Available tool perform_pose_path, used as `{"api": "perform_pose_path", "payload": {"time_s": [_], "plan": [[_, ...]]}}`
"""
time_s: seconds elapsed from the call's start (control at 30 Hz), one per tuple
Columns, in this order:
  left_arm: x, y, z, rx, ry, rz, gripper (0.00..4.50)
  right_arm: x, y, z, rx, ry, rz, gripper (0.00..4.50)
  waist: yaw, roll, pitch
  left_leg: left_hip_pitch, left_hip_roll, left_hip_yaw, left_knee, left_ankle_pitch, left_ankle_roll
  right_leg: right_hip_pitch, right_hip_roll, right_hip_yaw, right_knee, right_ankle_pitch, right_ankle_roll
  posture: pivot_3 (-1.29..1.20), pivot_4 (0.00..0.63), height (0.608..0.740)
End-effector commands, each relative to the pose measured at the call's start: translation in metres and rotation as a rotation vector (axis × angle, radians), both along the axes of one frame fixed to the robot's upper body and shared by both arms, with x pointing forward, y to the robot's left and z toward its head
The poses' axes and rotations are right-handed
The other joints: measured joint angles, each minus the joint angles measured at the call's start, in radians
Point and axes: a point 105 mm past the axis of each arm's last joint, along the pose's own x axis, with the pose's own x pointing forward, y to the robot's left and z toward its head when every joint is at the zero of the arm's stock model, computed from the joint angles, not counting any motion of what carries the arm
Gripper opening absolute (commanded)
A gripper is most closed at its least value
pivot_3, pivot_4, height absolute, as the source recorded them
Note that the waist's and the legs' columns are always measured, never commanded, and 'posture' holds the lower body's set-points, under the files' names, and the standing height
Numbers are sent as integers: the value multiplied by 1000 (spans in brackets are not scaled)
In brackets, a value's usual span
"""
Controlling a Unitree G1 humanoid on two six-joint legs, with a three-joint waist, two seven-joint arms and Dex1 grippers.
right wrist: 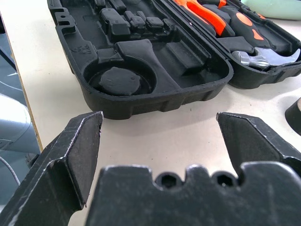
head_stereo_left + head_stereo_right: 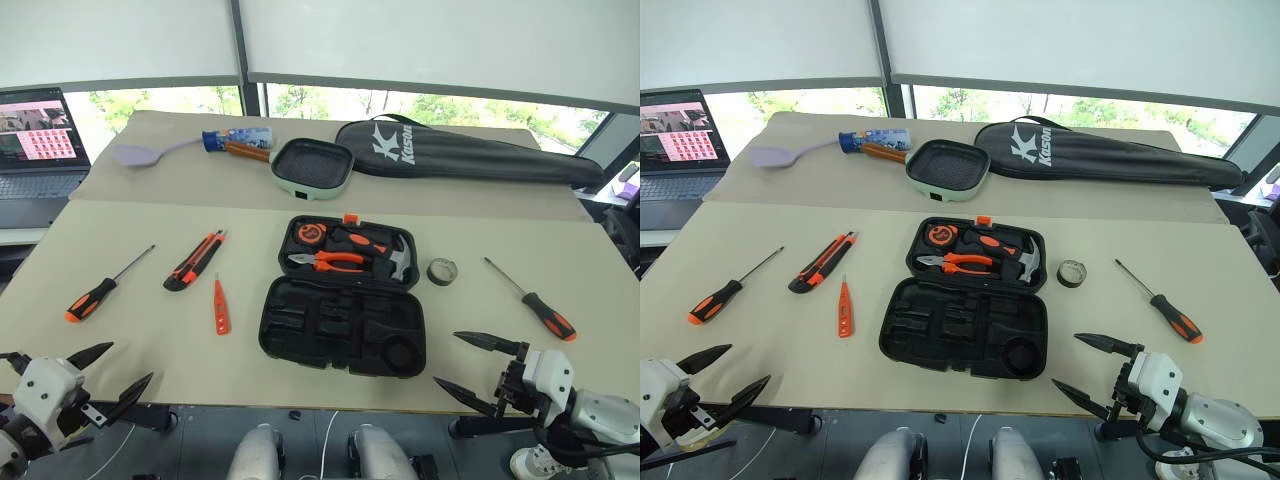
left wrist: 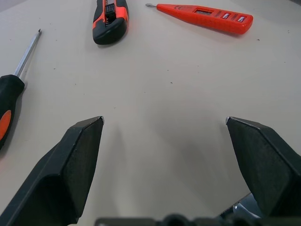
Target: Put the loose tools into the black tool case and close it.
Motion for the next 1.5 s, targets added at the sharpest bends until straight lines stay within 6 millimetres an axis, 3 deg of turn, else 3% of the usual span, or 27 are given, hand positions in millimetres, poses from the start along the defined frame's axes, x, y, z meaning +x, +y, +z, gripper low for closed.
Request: {"api": "perform_pose_path", "payload": {"time_s": [0.03, 0.13, 0.27, 0.4, 0.5, 0.67, 0.83, 0.97, 1.07, 1.17, 1.27, 1.33, 1.5], "plan": [[3, 6, 13, -35, -68, 48, 4500, 9, 10, 13, 43, -38, 15, 4492, 0, 0, 0, 0, 0, 0, 0, 0, 0, 0, 0, 0, 0, 0, 0, 0, 150, 740], [4, 23, 31, -165, -175, 234, 4500, 17, 39, 33, 194, -71, 79, 4492, -7, 0, 0, 0, 1, 0, 0, 0, 0, 0, 0, 0, 1, 0, 0, 0, 150, 740], [-16, 30, 20, -226, -157, 364, 4500, 20, 58, 52, 329, -85, 121, 4492, -9, 0, 0, 0, 1, -8, 0, 0, 0, 0, 1, 0, 2, 0, 0, 0, 150, 740], [-48, 56, -2, -353, -79, 592, 4500, 21, 84, 79, 435, -189, 185, 4492, -8, -2, 0, -1, 0, -8, 0, -1, 0, 0, 0, 0, 1, 0, 1, 0, 150, 740], [-54, 62, 1, -465, -71, 627, 4500, 20, 94, 83, 444, -211, 222, 4492, -1, -3, -1, 0, 0, -9, 0, -1, 0, 0, 1, -1, 2, 0, 1, 0, 150, 740], [-26, 75, 34, -492, -122, 614, 4500, 23, 101, 94, 454, -229, 213, 4492, 15, -4, -1, 1, 0, -9, 1, -1, 0, -1, 0, -4, 2, -1, 1, 0, 150, 740], [32, 74, 55, -371, 5, 498, 4500, 25, 104, 100, 457, -228, 208, 4492, 14, -8, -3, 3, 0, -8, 1, 0, -1, 0, 0, -5, 2, -1, -1, 0, 150, 740], [74, 86, 51, -262, 132, 488, 4500, 27, 105, 99, 441, -218, 205, 4492, 12, -6, -2, 4, -2, -6, 1, 0, -2, 0, 1, -5, 3, 0, -1, 0, 150, 740], [93, 98, 44, -224, 173, 502, 4500, 28, 103, 100, 430, -221, 189, 4492, 0, -8, -3, 2, -2, -4, 0, 0, -2, 1, 1, -4, 3, 0, -1, 0, 150, 740], [106, 94, 31, -202, 266, 444, 4500, 26, 99, 99, 416, -224, 170, 4492, -9, -8, -3, -2, -1, -4, 0, 0, -2, -3, 2, -4, 4, 0, -1, 0, 150, 740], [110, 89, 22, -176, 329, 387, 3744, 24, 96, 97, 401, -224, 156, 4500, -2, -8, -3, -3, -1, -4, 0, -1, -3, -3, 3, -5, 4, 0, -1, 0, 150, 740], [111, 86, 22, -174, 345, 357, 2989, 23, 94, 96, 397, -225, 141, 4500, 0, -7, -3, -3, -1, -4, 0, -1, -3, -3, 2, -5, 4, 0, -1, 0, 150, 740], [120, 70, 44, -162, 234, 210, 1183, 21, 89, 91, 381, -221, 118, 4500, 3, -7, -3, -3, -1, -4, 0, -1, -3, -3, 2, -5, 4, 0, -1, 0, 150, 740]]}}
